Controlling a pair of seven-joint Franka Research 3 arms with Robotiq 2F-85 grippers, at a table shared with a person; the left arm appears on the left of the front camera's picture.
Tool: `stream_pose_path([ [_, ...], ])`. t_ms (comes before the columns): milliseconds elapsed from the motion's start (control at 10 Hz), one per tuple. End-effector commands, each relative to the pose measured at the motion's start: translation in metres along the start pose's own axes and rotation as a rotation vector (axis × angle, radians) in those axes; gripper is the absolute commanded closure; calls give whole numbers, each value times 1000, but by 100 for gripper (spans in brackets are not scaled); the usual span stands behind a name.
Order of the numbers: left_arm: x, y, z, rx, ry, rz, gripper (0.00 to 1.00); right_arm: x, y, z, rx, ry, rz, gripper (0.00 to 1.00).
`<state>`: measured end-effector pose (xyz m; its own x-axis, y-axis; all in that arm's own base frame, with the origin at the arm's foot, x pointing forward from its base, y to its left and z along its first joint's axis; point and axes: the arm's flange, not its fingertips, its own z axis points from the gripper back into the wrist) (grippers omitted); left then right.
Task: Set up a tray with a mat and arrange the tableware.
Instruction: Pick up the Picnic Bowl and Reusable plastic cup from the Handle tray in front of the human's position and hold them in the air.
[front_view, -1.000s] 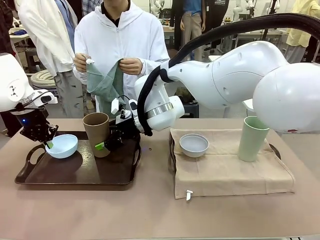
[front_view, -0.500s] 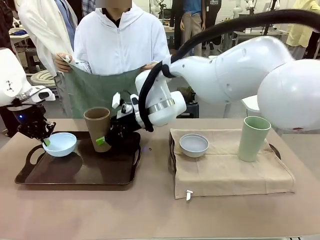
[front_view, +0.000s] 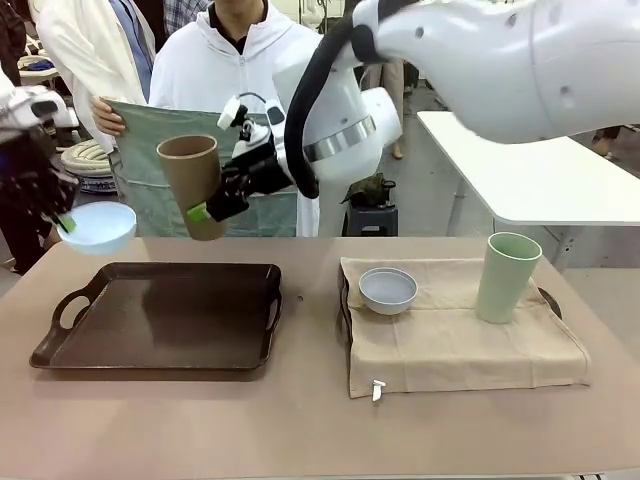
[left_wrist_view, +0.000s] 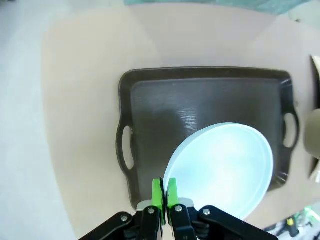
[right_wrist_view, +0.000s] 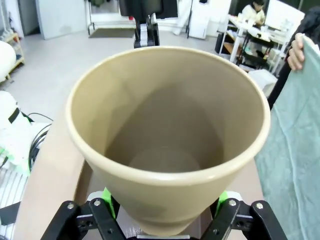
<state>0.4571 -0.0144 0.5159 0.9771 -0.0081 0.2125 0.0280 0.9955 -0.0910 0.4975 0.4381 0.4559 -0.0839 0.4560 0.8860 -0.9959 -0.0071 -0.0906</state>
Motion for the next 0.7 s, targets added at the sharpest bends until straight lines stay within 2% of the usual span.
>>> stream_pose_path([
  [0,-9,-15,41,-12,-23,24,100,9,10,17,-20,36,-26,100],
  [200,-12,-19,84,-9,-7,57,100,28,21,31,-17,36,-53,100],
  [400,-16,-19,98,35,53,96,100,32,26,38,-13,36,-107,100],
  [600,-16,-20,102,48,69,114,100,33,29,40,-18,51,-153,100],
])
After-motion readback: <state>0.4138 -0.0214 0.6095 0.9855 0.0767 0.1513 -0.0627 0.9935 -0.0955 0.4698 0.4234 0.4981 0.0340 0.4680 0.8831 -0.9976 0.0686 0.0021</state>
